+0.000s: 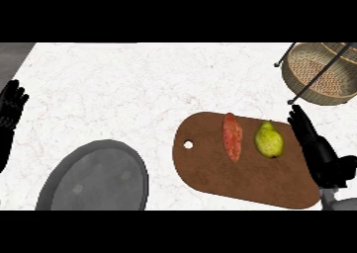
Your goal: Pick the sweet potato from the cutting board and place it in the tiered basket
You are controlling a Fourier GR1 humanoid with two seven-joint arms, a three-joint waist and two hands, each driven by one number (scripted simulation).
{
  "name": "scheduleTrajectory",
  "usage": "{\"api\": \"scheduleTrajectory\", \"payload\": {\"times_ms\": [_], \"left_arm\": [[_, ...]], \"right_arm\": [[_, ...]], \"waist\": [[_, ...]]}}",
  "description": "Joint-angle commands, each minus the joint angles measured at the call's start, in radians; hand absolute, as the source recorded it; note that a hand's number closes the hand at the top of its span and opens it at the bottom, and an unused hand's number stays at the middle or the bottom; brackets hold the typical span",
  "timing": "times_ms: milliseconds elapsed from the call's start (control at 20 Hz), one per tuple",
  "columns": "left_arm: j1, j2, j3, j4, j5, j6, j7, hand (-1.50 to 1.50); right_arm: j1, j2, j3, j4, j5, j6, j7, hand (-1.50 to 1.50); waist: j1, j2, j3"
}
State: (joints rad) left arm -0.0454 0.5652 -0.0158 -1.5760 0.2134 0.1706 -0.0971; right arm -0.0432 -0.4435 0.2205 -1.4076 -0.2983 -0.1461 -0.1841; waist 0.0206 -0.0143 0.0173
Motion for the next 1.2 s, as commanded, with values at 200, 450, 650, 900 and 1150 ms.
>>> {"api": "scheduleTrajectory", "payload": {"times_ms": [200, 450, 650, 900, 1150], "left_arm": [[-0.035, -0.05, -0.073, 0.072, -0.142, 0.086, 0.07, 0.0], [-0.001, -0.03, -0.045, 0.074, -0.103, 0.067, 0.113, 0.0], [-0.055, -0.087, -0.105, 0.108, -0.147, 0.085, 0.133, 0.0], [-0.072, -0.069, -0.087, 0.112, -0.148, 0.071, 0.145, 0.0], [-0.084, -0.086, -0.111, 0.096, -0.166, 0.08, 0.156, 0.0]], "right_arm": [[-0.128, 0.194, -0.068, -0.138, -0.077, -0.247, 0.201, 1.5], [0.057, 0.135, -0.154, 0.005, 0.09, -0.592, 0.309, -1.5], [0.053, 0.094, -0.041, -0.219, 0.254, -0.784, 0.516, -1.5], [0.1, -0.153, 0.07, -0.391, 0.328, -0.612, 0.843, -1.5], [0.008, -0.327, 0.159, -0.469, 0.327, -0.378, 1.107, -1.5]], "waist": [[-0.04, 0.015, -0.019], [-0.084, 0.015, -0.026], [-0.057, 0.009, -0.024], [-0.046, 0.01, -0.026], [-0.01, 0.012, -0.028]]}}
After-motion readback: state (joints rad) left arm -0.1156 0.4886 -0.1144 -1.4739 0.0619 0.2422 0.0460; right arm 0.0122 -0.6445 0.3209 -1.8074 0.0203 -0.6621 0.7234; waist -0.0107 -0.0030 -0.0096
